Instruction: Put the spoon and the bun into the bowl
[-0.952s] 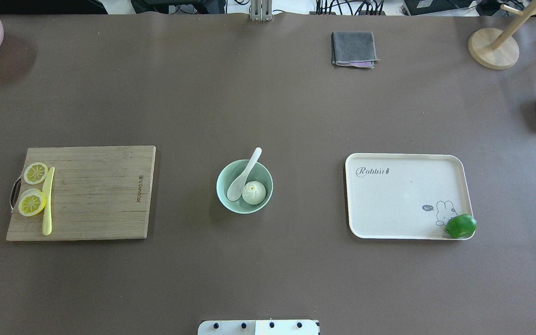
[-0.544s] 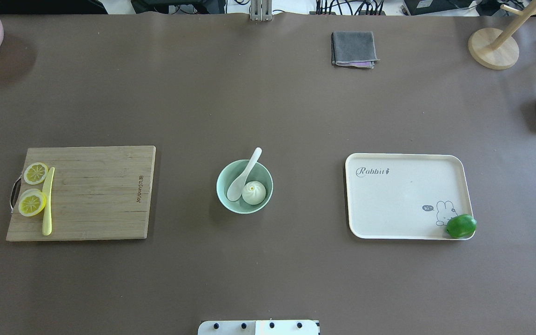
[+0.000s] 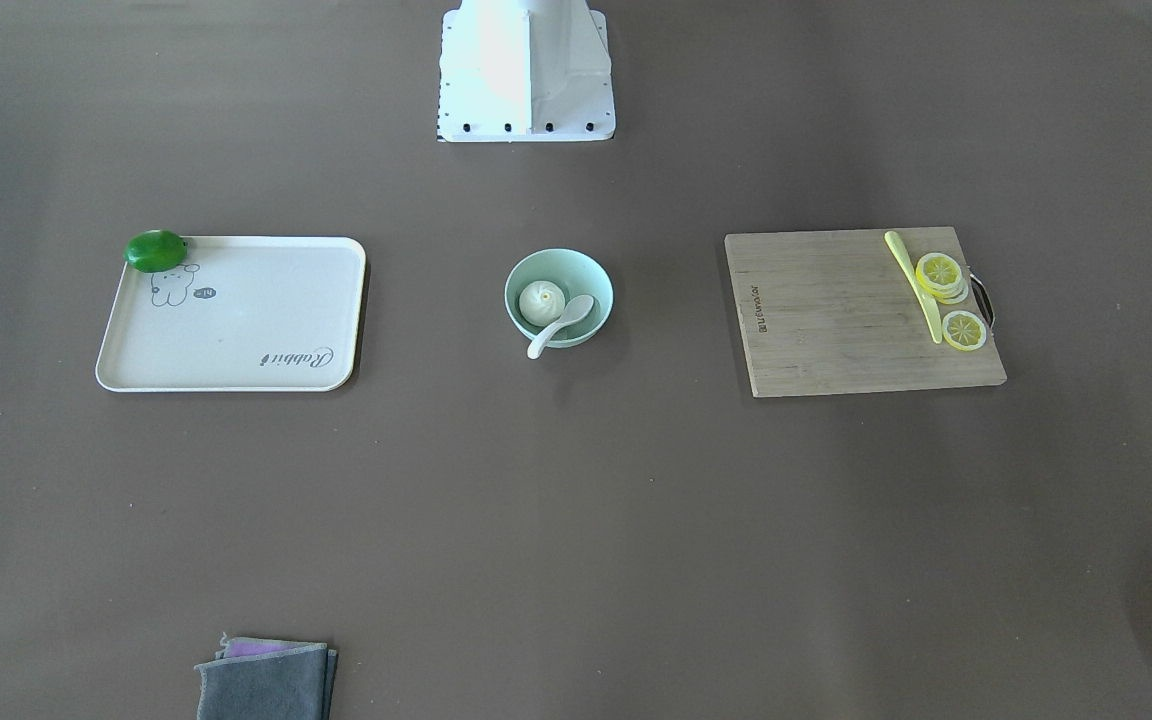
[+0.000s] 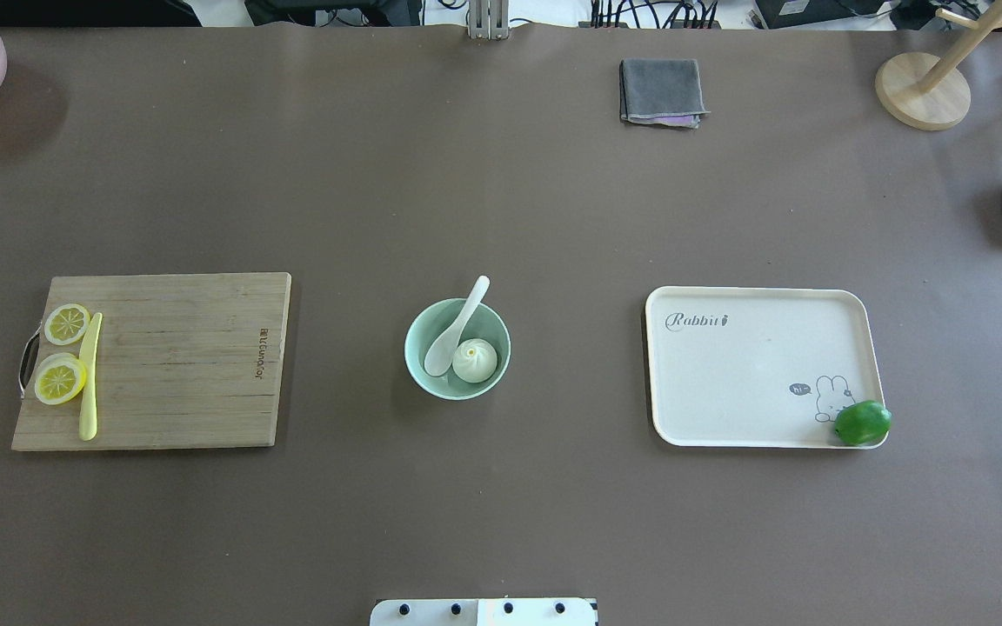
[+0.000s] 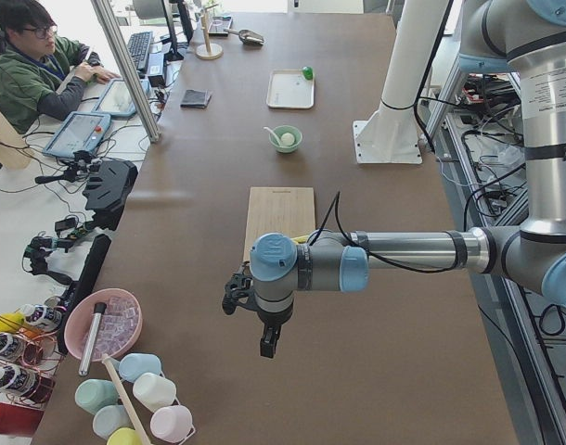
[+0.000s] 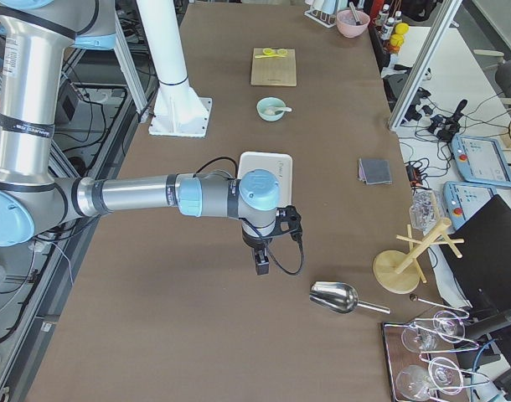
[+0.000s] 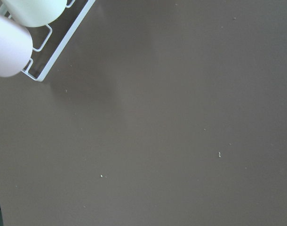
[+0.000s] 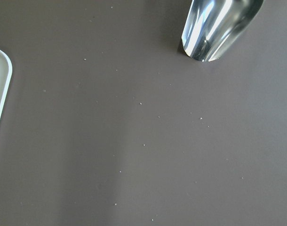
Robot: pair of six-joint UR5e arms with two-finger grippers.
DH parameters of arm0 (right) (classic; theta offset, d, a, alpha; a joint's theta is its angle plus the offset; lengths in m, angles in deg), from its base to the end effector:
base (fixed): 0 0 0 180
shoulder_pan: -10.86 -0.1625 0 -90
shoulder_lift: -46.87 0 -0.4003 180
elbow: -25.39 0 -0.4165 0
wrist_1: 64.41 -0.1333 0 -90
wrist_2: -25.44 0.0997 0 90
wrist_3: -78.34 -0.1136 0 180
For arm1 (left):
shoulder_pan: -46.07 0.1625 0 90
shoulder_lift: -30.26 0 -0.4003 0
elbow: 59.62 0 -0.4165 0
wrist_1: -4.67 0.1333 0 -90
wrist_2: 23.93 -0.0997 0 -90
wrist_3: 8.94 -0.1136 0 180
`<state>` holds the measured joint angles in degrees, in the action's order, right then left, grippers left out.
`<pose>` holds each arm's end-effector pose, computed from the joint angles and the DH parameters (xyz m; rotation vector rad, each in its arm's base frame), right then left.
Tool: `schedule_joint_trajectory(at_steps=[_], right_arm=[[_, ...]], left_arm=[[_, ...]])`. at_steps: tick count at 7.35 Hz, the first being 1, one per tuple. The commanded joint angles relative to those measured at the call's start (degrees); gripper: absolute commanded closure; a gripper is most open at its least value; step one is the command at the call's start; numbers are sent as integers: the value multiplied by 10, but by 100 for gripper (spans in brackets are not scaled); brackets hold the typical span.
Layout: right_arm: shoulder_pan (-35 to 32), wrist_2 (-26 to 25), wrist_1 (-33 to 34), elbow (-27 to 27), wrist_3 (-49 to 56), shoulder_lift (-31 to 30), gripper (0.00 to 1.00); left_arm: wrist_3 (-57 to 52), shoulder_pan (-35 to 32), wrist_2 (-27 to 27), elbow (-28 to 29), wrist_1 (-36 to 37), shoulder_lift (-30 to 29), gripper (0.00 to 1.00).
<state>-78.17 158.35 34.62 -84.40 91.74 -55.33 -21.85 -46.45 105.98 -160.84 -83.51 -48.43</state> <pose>0.0487 -0.4267 0.5844 0.0574 -0.7488 -0.2295 -0.0795 -0.4317 0.6461 0.0619 0.6953 0.1623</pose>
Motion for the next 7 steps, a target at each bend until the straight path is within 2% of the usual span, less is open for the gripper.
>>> schedule_joint_trajectory(at_steps=[1,4,7], right_arm=[[0,-49,41,-3,1,-4,0],[2,-23,39,-2,6,-2,0],[4,-22,37,-2,6,-2,0]], left_arm=[[-4,0,3,-19,20,4,2],[-6,2,6,-22,-5,3,2],[-7,2,7,-24,-5,4,2]])
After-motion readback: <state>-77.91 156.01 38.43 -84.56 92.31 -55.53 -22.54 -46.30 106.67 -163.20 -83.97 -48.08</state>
